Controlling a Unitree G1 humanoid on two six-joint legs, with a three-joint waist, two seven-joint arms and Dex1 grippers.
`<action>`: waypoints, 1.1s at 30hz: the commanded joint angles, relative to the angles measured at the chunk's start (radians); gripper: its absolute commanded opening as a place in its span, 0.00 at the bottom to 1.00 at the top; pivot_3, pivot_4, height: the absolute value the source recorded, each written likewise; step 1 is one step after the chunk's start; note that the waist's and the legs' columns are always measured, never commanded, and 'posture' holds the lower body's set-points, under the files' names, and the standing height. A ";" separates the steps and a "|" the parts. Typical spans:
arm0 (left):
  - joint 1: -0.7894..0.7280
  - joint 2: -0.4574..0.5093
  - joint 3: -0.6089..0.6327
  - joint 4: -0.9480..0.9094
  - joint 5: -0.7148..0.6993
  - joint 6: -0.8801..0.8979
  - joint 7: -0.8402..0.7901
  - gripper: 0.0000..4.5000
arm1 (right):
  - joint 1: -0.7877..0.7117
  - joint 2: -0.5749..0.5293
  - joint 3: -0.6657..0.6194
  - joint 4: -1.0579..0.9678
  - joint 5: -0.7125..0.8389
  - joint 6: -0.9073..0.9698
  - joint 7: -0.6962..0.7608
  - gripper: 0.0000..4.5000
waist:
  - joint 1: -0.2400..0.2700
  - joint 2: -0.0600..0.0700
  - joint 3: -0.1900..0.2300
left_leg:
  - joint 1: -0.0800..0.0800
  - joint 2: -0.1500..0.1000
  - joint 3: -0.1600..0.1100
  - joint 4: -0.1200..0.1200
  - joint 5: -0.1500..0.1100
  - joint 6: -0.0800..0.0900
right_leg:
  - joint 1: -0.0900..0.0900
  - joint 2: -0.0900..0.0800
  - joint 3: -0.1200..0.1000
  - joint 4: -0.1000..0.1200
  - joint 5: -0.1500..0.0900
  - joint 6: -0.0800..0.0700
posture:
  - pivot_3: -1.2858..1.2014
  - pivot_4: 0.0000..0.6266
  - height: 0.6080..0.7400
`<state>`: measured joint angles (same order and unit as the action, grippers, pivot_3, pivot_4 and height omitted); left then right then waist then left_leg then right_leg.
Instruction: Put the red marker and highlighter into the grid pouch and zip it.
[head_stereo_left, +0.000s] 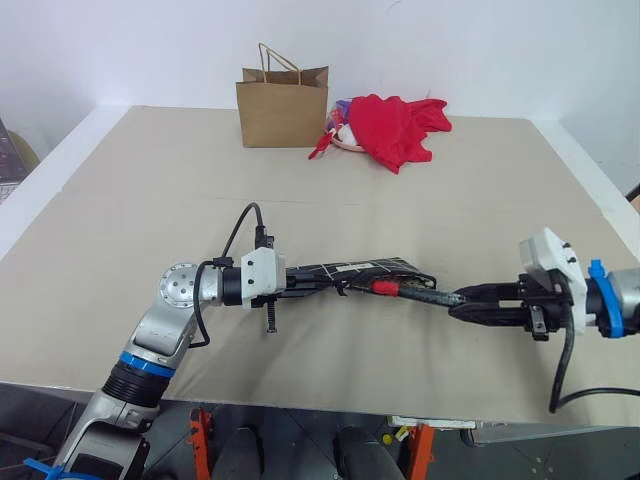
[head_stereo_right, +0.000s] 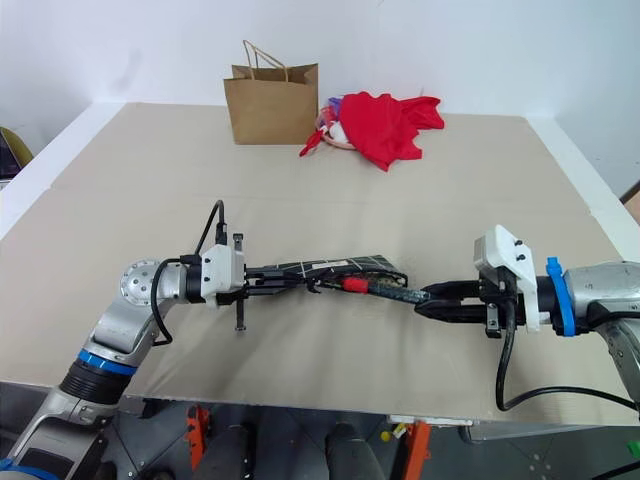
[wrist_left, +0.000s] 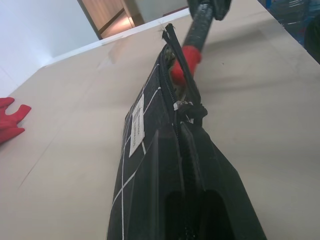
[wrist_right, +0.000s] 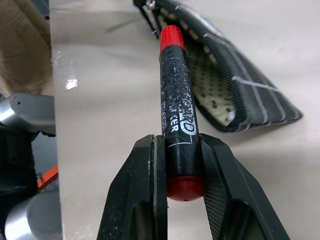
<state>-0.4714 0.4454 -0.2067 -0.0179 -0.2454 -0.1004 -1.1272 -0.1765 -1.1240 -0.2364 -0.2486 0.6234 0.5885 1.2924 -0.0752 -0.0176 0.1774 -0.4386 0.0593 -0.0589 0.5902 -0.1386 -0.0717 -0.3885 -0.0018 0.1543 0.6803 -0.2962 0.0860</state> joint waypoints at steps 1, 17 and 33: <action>-0.002 0.000 0.001 -0.041 -0.023 0.002 -0.005 0.00 | -0.038 0.006 0.000 0.000 0.009 0.009 -0.010 0.14 | 0.000 0.000 0.000 | 0.000 0.000 0.000 0.000 0.000 0.000 | 0.000 0.000 0.000 0.000 0.000 0.000 | 0.52 0.24 1.00; 0.007 -0.013 -0.012 -0.060 -0.025 0.003 0.011 0.00 | -0.243 0.097 0.225 0.060 -0.102 0.051 -0.087 0.14 | 0.000 0.000 0.000 | 0.000 0.000 0.000 0.000 0.000 0.000 | 0.000 0.000 0.000 0.000 0.000 0.000 | 0.52 0.24 1.00; 0.009 -0.017 -0.012 -0.069 -0.025 0.014 0.026 0.00 | -0.374 0.198 0.296 0.064 -0.134 0.101 -0.107 0.14 | 0.000 0.000 0.000 | 0.000 0.000 0.000 0.000 0.000 0.000 | 0.000 0.000 0.000 0.000 0.000 0.000 | 0.52 0.24 1.00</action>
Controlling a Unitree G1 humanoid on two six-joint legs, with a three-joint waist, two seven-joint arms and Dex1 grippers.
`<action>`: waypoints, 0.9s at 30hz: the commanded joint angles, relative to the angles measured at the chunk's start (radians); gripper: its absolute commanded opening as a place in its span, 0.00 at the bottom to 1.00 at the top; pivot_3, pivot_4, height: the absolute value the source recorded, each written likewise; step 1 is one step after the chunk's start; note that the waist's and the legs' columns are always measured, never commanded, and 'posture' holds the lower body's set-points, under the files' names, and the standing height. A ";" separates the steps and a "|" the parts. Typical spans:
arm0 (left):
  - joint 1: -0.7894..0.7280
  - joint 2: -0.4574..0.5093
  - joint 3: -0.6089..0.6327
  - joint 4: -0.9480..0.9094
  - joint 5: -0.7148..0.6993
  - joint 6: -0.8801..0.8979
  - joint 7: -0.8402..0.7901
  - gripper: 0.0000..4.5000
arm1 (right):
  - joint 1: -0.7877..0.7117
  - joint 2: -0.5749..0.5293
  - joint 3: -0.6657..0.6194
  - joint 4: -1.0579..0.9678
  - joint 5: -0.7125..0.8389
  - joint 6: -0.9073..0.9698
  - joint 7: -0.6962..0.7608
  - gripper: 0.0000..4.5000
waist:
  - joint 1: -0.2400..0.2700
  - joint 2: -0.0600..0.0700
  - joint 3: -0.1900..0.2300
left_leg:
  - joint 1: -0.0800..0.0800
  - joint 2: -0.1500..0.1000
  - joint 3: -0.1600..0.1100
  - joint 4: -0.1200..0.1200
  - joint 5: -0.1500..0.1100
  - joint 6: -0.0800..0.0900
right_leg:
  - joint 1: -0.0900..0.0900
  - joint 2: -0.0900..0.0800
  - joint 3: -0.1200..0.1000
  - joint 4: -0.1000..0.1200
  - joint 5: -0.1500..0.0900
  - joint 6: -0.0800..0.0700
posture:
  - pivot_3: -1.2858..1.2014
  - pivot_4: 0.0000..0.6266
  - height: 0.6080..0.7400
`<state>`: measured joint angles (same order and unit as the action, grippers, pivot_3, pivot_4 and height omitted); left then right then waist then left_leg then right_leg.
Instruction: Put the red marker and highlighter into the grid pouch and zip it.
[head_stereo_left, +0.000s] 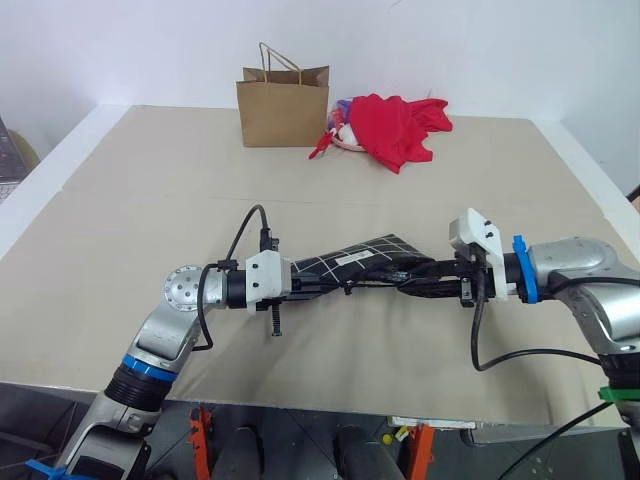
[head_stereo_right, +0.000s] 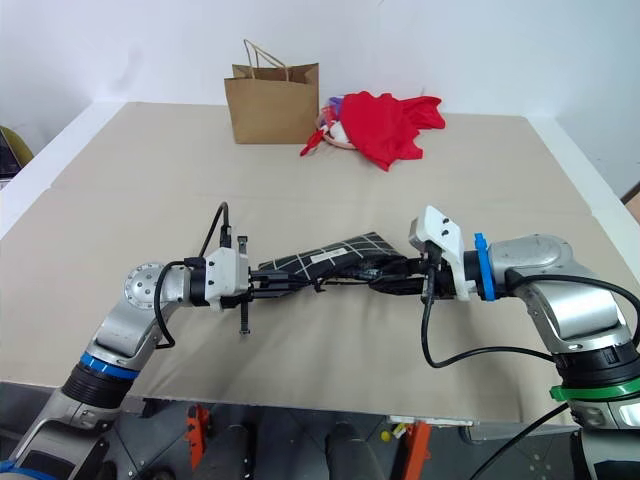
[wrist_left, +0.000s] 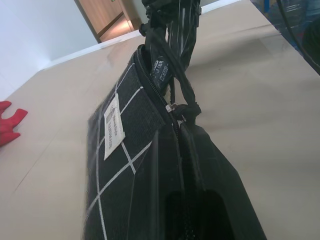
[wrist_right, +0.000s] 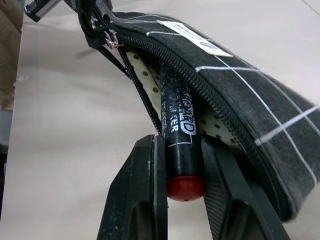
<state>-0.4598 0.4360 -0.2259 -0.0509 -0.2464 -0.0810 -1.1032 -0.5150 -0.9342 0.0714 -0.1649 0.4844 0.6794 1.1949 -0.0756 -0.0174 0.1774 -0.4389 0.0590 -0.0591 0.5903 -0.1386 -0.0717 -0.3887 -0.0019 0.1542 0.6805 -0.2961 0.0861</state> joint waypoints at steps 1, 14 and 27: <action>-0.003 -0.009 0.006 -0.036 -0.025 -0.005 0.001 0.00 | -0.040 0.012 -0.007 -0.023 0.005 0.016 -0.012 0.14 | 0.000 0.000 0.000 | 0.000 0.000 0.000 0.000 0.000 0.000 | 0.000 0.000 0.000 0.000 0.000 0.000 | 0.52 0.24 1.00; 0.000 -0.011 0.014 -0.028 -0.022 -0.003 0.004 0.00 | 0.103 0.000 -0.070 -0.184 0.089 -0.081 0.114 0.98 | 0.001 0.000 0.000 | 0.000 0.000 0.000 0.000 0.000 0.000 | 0.000 0.000 0.000 0.000 0.000 0.000 | 0.52 0.24 1.00; -0.011 0.006 0.017 -0.011 -0.017 -0.016 -0.008 0.00 | 0.158 0.113 -0.142 -0.214 0.104 -0.234 0.009 0.98 | -0.003 0.000 0.000 | 0.001 0.000 0.000 0.002 0.001 0.000 | 0.001 0.000 0.000 0.000 0.003 0.001 | 0.52 0.24 1.00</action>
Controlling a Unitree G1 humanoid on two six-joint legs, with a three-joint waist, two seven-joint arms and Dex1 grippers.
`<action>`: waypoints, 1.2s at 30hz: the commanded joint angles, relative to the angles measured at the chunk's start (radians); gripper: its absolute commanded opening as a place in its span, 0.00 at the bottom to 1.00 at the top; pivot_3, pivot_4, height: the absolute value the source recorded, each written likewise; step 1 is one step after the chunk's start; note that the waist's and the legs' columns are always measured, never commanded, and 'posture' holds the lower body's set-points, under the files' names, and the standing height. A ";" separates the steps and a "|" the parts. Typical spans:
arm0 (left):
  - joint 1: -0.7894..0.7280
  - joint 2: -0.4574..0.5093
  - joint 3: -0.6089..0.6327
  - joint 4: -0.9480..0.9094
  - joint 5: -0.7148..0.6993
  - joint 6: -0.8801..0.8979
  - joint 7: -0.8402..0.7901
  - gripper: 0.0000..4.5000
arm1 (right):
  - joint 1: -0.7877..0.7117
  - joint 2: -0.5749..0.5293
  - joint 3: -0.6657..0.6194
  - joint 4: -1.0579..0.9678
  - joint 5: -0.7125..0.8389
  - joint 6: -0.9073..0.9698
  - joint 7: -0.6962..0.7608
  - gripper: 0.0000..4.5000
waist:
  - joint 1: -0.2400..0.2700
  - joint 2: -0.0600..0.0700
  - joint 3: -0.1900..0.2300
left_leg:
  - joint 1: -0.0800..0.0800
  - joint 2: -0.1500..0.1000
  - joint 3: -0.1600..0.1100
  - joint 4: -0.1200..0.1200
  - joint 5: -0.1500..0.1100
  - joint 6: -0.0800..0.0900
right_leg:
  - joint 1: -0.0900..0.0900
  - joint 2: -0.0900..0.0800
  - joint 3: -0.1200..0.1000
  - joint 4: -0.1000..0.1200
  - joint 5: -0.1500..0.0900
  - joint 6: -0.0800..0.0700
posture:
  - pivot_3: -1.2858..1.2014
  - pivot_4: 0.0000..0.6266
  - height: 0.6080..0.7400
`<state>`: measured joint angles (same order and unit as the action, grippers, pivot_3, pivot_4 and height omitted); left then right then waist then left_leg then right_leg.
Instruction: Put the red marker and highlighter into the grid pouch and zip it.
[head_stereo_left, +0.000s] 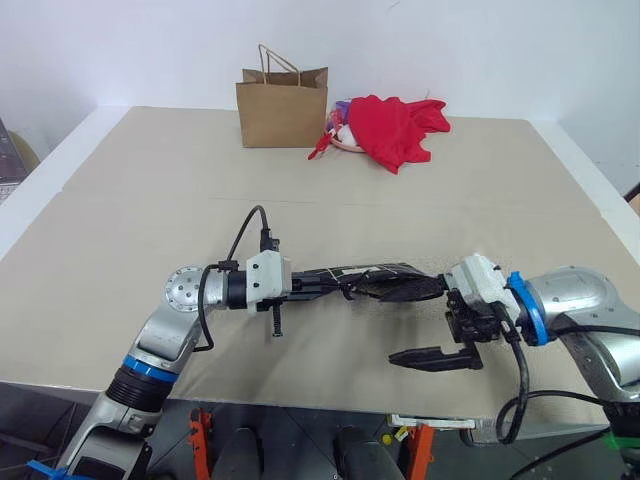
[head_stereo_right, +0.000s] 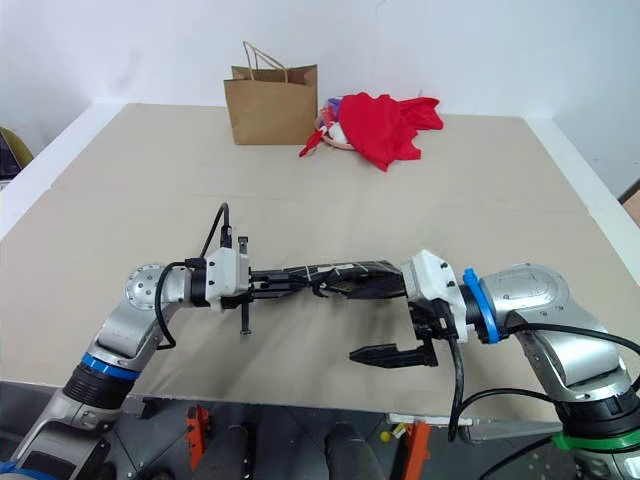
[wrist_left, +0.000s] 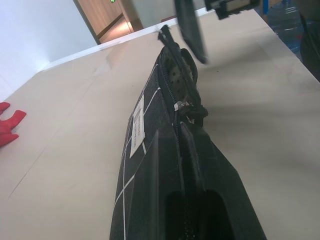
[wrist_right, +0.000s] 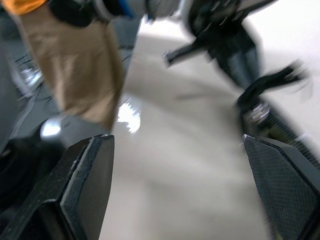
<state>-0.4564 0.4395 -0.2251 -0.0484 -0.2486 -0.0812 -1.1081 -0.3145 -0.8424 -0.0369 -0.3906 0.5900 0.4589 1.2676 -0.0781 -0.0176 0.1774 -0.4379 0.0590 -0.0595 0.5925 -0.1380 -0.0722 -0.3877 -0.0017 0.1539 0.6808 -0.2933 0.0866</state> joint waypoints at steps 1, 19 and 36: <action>-0.014 0.003 0.016 -0.015 -0.015 -0.016 -0.003 0.00 | -0.049 0.029 -0.030 0.021 -0.009 -0.019 -0.071 0.98 | 0.001 0.000 0.000 | 0.000 0.000 0.000 0.000 0.000 0.000 | 0.000 0.000 0.000 0.000 0.000 0.000 | 0.52 0.24 1.00; 0.000 0.011 0.016 -0.037 -0.009 -0.009 0.005 0.00 | -0.135 0.188 0.124 0.113 -0.057 -0.108 -0.062 0.51 | 0.002 0.000 0.000 | -0.001 0.000 -0.001 -0.001 0.000 0.000 | 0.000 0.000 0.000 0.000 -0.001 0.000 | 0.52 0.24 1.00; -0.004 0.011 0.014 -0.026 -0.007 -0.020 0.008 0.00 | -0.135 0.182 0.098 0.133 -0.071 -0.173 -0.037 0.04 | 0.002 0.000 0.000 | -0.001 0.000 -0.001 -0.001 0.000 0.000 | 0.000 0.000 0.000 0.000 -0.001 0.000 | 0.52 0.24 1.00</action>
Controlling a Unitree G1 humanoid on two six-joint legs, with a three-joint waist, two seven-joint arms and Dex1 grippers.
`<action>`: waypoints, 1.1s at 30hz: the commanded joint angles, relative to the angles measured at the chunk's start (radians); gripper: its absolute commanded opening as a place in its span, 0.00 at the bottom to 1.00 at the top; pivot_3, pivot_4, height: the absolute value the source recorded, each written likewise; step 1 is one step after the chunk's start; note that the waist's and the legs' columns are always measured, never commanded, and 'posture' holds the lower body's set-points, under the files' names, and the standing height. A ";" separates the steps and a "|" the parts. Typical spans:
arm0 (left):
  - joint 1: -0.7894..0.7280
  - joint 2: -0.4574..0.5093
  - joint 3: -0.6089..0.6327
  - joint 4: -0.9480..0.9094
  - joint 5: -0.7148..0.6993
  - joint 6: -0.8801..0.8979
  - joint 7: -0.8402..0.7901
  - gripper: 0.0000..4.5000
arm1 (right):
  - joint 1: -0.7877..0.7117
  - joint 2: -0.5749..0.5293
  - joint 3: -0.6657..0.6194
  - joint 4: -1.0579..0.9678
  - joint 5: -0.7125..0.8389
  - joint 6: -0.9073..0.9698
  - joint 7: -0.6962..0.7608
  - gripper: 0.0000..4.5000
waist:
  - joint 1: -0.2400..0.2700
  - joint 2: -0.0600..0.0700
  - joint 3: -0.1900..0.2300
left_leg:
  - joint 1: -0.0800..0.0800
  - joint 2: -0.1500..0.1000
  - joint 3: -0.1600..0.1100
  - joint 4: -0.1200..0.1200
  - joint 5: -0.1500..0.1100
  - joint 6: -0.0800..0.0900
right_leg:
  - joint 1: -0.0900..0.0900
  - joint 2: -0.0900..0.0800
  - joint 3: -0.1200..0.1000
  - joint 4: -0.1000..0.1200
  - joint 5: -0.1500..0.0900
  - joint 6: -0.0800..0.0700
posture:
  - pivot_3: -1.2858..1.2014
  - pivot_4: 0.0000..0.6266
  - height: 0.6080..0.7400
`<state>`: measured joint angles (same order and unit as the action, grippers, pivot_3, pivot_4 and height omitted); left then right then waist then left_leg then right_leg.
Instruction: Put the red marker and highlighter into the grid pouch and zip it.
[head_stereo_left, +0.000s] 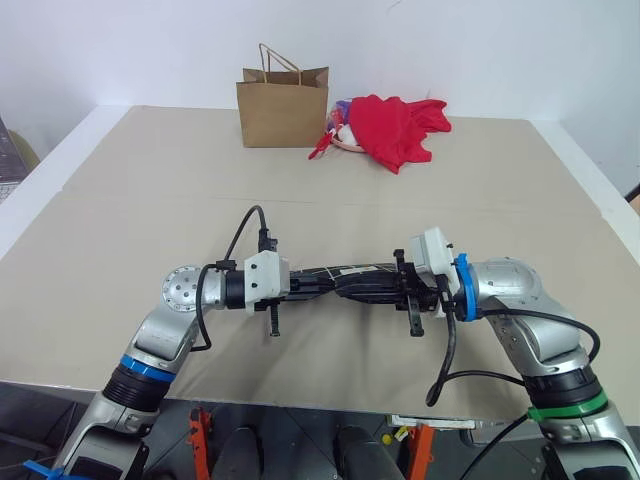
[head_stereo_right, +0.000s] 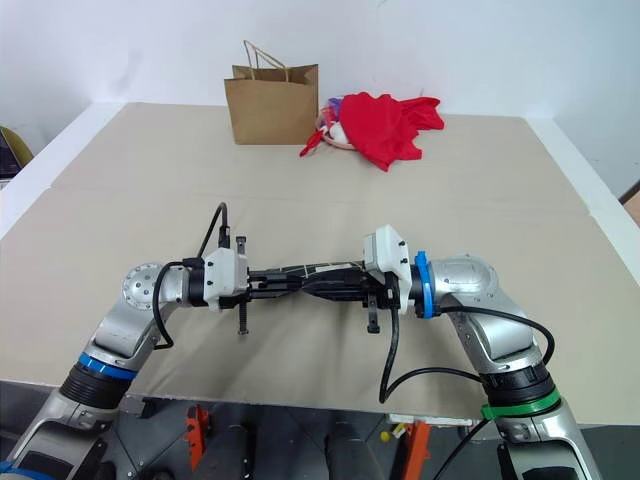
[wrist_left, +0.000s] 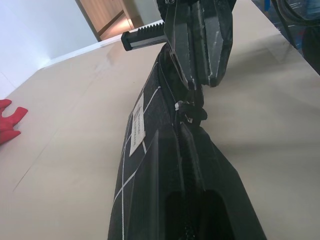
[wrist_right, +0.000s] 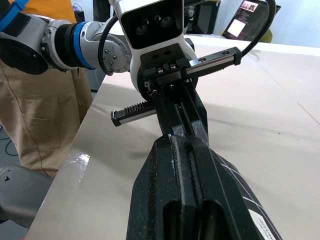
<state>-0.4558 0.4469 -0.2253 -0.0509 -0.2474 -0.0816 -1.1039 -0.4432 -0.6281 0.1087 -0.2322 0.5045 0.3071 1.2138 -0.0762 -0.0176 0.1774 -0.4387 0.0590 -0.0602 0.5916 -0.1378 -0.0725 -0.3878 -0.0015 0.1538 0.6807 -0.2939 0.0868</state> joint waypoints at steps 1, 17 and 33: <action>-0.005 0.005 0.016 -0.018 -0.008 -0.023 0.001 0.00 | 0.005 -0.046 -0.064 -0.032 0.021 -0.021 0.023 0.04 | 0.000 0.000 0.000 | 0.000 0.000 0.000 0.000 0.000 0.000 | 0.000 0.000 0.000 0.000 0.000 0.000 | 0.52 0.24 1.00; -0.047 0.049 0.018 0.108 0.012 -0.143 -0.074 0.00 | 0.357 -0.331 -0.483 0.046 0.042 -0.044 0.106 0.04 | 0.001 0.000 0.000 | 0.001 -0.001 0.001 0.001 0.000 0.000 | 0.001 -0.001 0.000 0.000 0.000 0.000 | 0.52 0.24 1.00; -0.051 0.080 0.024 0.063 -0.075 0.083 -0.111 0.56 | 0.347 -0.321 -0.519 0.012 0.157 0.188 -0.102 0.50 | -0.001 0.000 0.000 | 0.001 -0.001 0.000 0.001 0.000 0.000 | 0.001 -0.001 0.000 0.000 0.001 0.001 | 0.52 0.24 1.00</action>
<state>-0.5037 0.5222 -0.2246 0.0559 -0.2976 -0.0122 -1.2111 -0.0853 -0.9485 -0.3702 -0.1816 0.6349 0.4793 1.1279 -0.0771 -0.0175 0.1774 -0.4383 0.0580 -0.0598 0.5927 -0.1376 -0.0722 -0.3867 -0.0027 0.1541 0.6808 -0.2937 0.0877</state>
